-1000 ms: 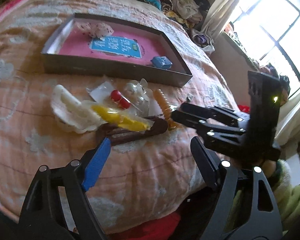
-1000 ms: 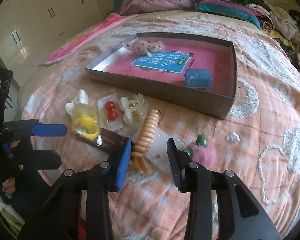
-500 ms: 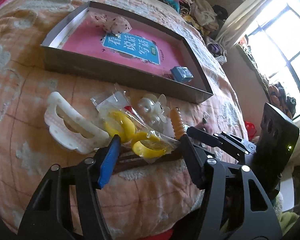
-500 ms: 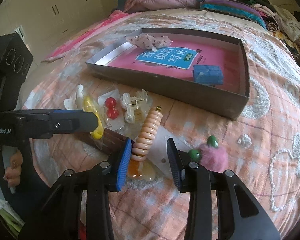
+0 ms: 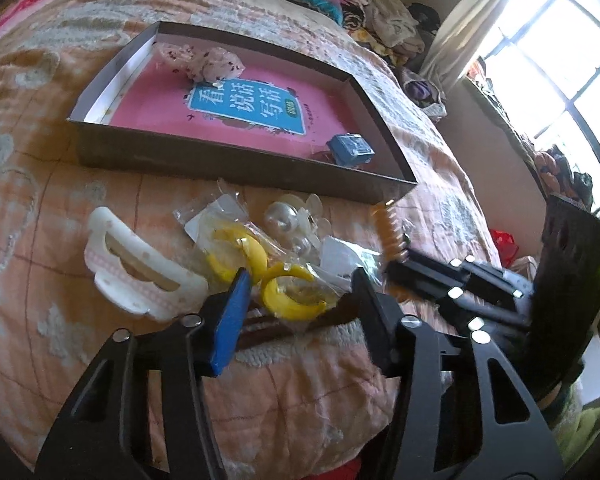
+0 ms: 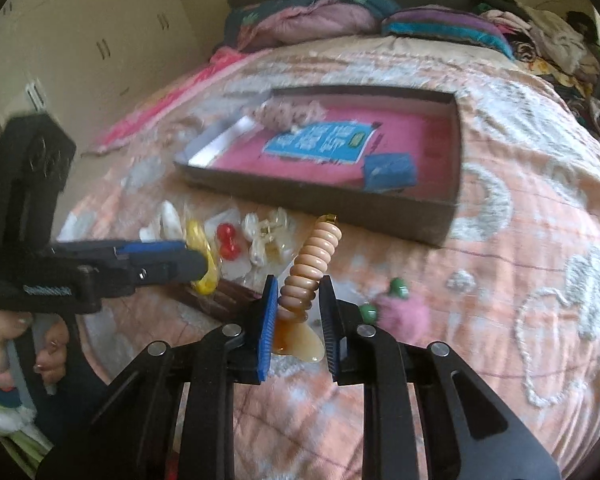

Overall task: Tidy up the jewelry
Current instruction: 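Grasp the peach spiral with the right tool while the left tool grasps the yellow ties, then drop the yellow ties in the tray with the left while the right holds the spiral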

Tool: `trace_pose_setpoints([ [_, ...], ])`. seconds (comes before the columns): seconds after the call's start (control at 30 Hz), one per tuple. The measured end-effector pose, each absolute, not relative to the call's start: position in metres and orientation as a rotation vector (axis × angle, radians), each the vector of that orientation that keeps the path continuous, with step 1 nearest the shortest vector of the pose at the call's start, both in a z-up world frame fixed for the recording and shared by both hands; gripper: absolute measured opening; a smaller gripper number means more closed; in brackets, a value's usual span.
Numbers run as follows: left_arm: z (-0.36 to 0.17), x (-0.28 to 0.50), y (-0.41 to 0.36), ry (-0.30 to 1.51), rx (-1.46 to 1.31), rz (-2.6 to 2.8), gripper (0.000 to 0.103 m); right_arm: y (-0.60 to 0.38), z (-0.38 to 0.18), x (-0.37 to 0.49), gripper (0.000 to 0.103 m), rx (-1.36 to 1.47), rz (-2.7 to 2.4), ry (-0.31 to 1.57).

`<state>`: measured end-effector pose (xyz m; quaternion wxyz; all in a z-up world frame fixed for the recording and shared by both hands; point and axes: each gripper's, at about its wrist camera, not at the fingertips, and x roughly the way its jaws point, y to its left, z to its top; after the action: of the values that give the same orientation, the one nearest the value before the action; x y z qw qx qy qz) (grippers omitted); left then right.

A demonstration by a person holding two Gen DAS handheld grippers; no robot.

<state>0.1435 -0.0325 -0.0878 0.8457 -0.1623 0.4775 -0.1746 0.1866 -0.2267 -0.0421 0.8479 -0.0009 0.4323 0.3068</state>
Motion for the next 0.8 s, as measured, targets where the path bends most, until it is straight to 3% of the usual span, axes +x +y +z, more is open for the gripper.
trace_pose_setpoints([
  [0.13, -0.085, 0.133, -0.029, 1.003, -0.351, -0.389, 0.034, -0.239, -0.028, 0.18, 0.02, 0.032, 0.64, 0.876],
  [0.33, -0.076, 0.111, -0.02, 0.988, -0.35, -0.404, 0.031, -0.246, -0.01, 0.17, 0.02, 0.058, 0.647, 0.83],
  [0.4, -0.073, 0.104, -0.016, 0.984, -0.354, -0.411, 0.001, -0.246, -0.005, 0.167, 0.02, 0.054, 0.653, 0.82],
  [0.8, -0.062, 0.082, 0.003, 0.962, -0.337, -0.376, 0.0, -0.239, 0.013, 0.155, 0.02, 0.049, 0.68, 0.776],
])
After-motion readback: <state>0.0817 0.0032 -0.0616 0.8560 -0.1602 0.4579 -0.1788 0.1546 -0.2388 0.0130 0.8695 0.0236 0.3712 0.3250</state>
